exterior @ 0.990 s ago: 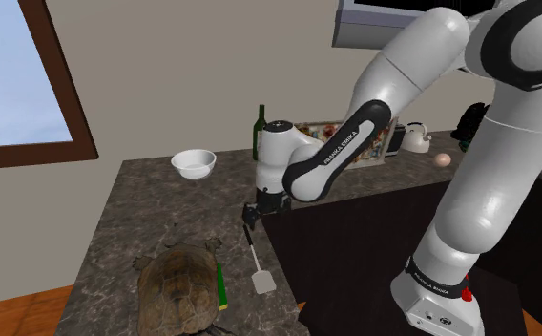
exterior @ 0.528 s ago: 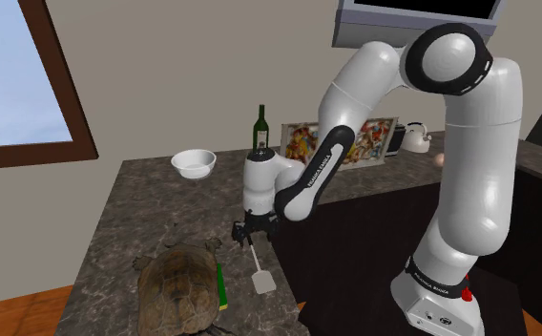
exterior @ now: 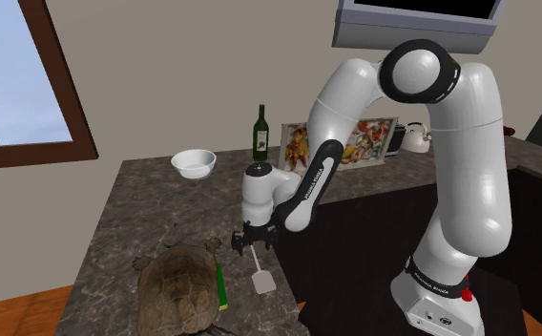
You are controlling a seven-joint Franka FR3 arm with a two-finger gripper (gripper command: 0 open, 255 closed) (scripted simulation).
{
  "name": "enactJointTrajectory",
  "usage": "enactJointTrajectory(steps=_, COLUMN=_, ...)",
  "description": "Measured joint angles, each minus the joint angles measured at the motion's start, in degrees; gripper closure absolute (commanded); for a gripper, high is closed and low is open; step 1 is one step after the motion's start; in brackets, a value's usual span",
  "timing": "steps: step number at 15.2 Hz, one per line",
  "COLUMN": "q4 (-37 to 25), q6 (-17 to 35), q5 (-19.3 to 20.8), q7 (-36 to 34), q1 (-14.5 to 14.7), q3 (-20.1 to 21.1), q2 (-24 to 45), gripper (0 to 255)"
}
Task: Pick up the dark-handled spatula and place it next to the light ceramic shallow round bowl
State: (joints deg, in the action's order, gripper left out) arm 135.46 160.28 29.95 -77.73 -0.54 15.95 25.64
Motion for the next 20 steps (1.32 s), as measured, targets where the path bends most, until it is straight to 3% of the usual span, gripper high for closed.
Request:
enactJointTrajectory(steps=6, q4=-0.18, q6=0.23, q5=0.3, q7=-0.24, q1=0.23, q3=-0.29, q2=0.39, gripper=0)
enactJointTrajectory(steps=7, q4=-0.18, q6=0.23, q5=0.3, q7=-0.24, q1=0.23, q3=-0.29, q2=0.39, gripper=255)
enactJointTrajectory(steps=20, q4=0.23, q6=-0.89, q5=-1.01, q7=0.91, q1=-0.78, q3=0.95, q2=-1.14, gripper=255)
